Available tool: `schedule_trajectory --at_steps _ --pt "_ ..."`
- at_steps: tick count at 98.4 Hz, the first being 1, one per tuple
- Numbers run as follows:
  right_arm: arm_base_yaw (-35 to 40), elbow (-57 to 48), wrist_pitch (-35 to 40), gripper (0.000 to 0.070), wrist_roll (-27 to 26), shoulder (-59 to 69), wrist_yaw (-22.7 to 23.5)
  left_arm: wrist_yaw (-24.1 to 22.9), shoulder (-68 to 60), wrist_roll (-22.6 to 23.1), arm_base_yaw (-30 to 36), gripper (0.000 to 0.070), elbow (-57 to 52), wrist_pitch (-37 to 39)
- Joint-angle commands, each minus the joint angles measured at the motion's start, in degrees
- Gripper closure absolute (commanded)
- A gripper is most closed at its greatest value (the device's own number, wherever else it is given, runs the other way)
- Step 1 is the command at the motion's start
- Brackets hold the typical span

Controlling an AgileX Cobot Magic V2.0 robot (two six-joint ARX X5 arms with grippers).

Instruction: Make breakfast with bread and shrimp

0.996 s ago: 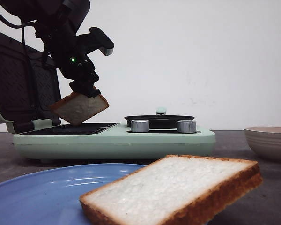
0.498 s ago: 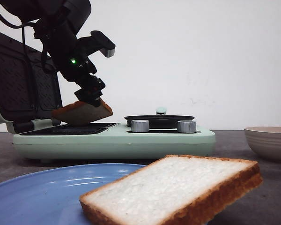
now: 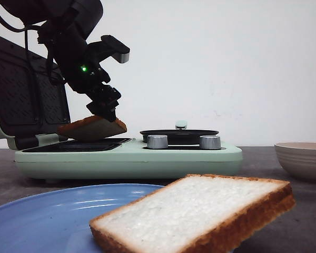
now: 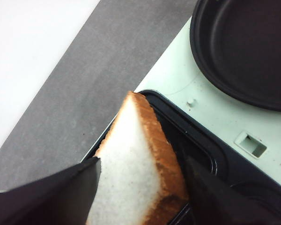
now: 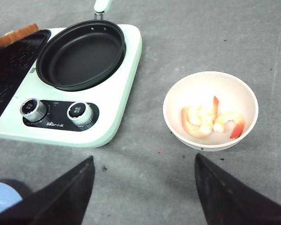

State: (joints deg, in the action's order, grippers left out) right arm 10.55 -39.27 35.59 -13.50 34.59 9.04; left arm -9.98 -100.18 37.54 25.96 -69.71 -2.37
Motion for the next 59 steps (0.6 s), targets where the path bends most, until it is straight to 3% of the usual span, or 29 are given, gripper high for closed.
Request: schedule_trajectory --at_steps 1,23,40,59 --pt "0.2 -0.5 -0.4 0.0279 0.5 0.2 0.0 1.2 -1.2 -1.5 0.3 0.0372 -1.4 0.7" --pt "0.2 -0.5 -0.4 0.0279 0.5 0.2 0.0 5.8 -1.2 -5.8 0.3 0.0333 -1.4 0.7" --pt "0.2 -0.5 -0.4 0.0279 0.5 0.2 0.0 5.9 -1.2 -6.1 0.3 0.0336 -1.4 1.0" --pt "0.2 -0.5 -0.4 0.0279 0.5 0.2 0.0 5.2 0.2 -10.1 0.4 0.0347 -2.6 1.5"
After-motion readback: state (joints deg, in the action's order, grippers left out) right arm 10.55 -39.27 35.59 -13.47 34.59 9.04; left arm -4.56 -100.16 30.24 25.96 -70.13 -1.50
